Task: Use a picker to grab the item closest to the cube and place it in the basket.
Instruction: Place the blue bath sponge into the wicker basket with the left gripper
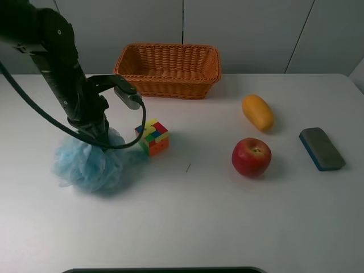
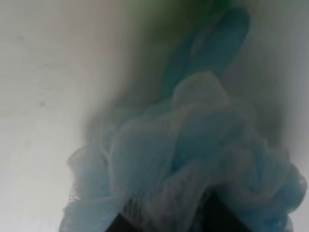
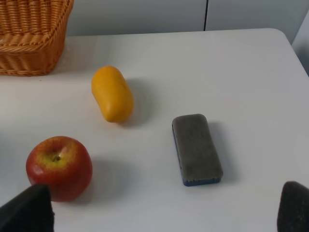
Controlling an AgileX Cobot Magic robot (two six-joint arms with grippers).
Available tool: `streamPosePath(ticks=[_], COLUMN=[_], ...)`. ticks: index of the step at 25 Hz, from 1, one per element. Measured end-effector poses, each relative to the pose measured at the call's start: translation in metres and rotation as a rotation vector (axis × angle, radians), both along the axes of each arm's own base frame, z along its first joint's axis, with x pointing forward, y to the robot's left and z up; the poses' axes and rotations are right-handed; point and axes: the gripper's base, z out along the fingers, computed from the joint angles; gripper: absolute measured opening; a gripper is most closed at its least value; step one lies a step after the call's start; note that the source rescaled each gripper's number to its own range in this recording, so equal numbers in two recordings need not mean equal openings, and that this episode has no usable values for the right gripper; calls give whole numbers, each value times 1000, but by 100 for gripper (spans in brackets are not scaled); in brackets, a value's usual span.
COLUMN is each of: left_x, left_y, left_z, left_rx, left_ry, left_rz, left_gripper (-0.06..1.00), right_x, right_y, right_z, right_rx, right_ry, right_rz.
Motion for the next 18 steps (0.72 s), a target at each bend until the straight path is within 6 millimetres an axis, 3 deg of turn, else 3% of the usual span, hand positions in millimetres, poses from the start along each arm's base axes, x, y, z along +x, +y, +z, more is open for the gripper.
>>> streamPosePath(ticks=[4,7,10,12,15,18], left_x=[-8,-10,-6,3,25,54], left_y=[4,6,7,5,-3,-15], left_z=[53,108,159,181,194,182], left_rx=[-49,-120,-182,-222,-297,-345], left_ry=[-113,-264,-431,-561,-763,-923], left_rz=[36,64,81,88,102,103], left_gripper=[6,3,3,2,2,2], right_x=[0,0,0,0,0,0], right_y=[0,0,0,0,0,0], right_z=[0,0,0,0,0,0], right_rx=[0,0,0,0,0,0], right_ry=[0,0,0,0,0,0], right_rz=[0,0,0,0,0,0])
